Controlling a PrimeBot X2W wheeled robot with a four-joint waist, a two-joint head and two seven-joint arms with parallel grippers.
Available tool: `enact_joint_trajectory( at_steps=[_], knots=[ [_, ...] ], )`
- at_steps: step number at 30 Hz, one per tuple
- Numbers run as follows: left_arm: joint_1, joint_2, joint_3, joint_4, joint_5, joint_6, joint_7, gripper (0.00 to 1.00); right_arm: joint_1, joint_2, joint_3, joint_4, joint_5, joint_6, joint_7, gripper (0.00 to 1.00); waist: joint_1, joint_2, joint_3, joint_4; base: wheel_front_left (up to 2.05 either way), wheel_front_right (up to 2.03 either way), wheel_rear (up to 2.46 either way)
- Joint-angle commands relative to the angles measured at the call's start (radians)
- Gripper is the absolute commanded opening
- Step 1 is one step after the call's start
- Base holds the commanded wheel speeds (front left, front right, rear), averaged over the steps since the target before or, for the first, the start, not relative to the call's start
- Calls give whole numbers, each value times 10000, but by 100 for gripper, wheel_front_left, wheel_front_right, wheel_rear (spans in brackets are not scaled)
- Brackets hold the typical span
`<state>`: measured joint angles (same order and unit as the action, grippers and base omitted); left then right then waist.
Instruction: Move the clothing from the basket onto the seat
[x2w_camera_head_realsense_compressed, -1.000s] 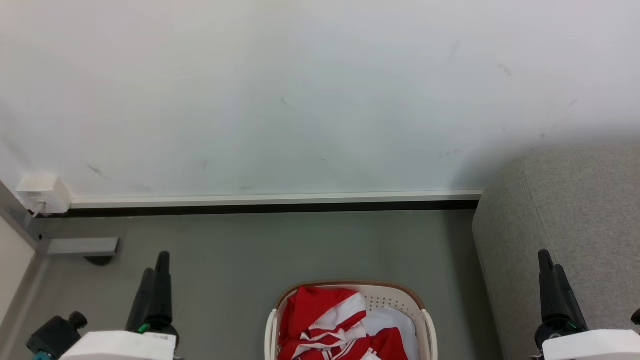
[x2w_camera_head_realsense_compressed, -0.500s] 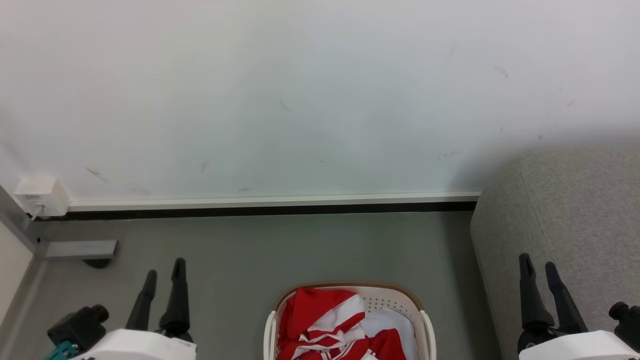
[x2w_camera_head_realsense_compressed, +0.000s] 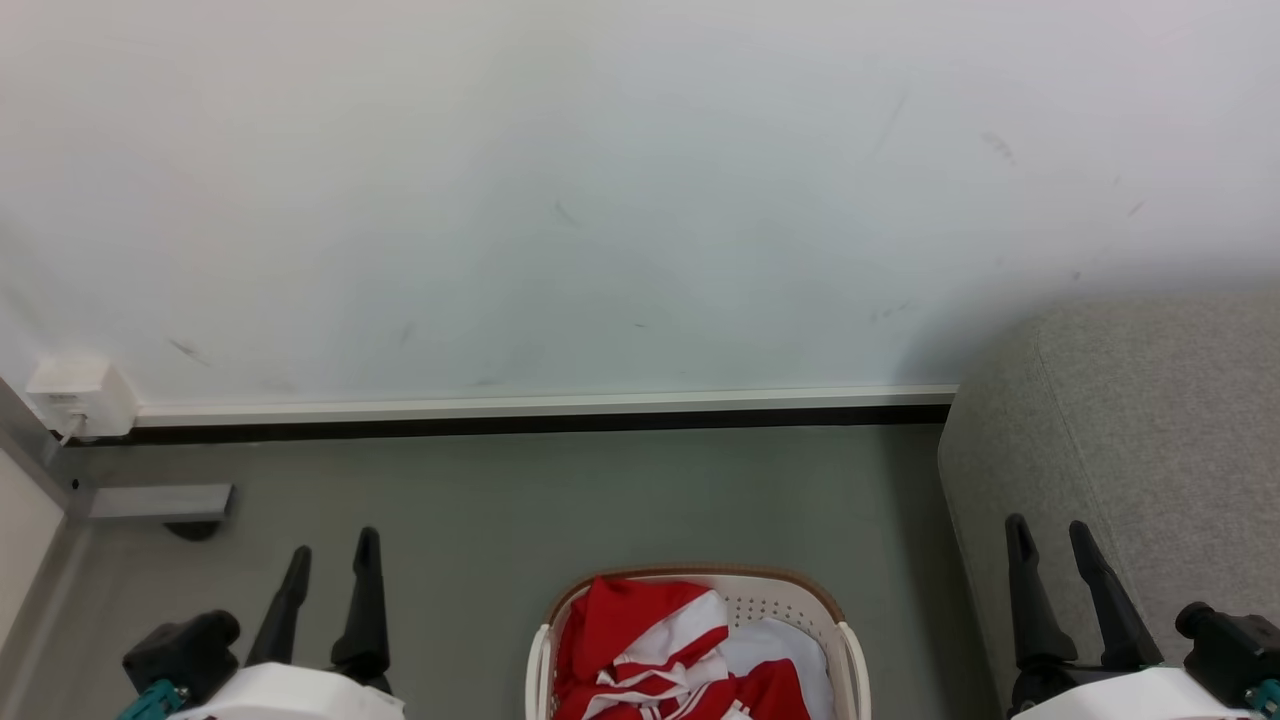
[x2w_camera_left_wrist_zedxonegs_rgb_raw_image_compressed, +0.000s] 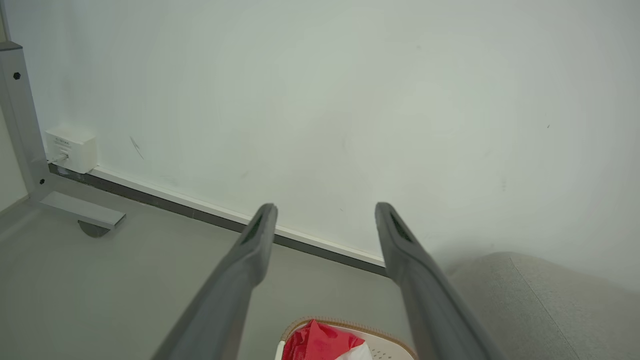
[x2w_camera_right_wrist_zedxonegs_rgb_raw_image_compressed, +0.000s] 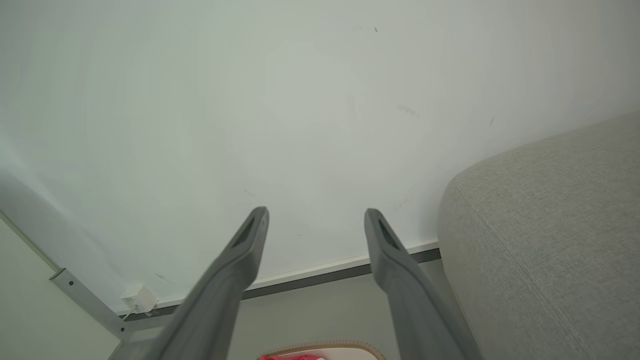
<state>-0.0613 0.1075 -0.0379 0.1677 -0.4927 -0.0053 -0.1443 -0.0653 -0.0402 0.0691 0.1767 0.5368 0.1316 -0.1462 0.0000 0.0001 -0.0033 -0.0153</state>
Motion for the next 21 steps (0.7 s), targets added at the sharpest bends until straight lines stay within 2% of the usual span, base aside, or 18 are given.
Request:
enact_joint_trajectory(
  at_steps=[1, 21],
  knots=[
    [-2, 121, -22, -67, 389, 44, -127, 100, -216, -111, 57, -48, -348, -10, -113, 100, 0, -1, -7, 5, 0, 0, 0],
    [92, 139, -87, -291, 2110, 13, -577, 100, -157, -124, 124, -181, -1878, -12, -559, 100, 0, -1, -58, -28, 0, 0, 0]
  ],
)
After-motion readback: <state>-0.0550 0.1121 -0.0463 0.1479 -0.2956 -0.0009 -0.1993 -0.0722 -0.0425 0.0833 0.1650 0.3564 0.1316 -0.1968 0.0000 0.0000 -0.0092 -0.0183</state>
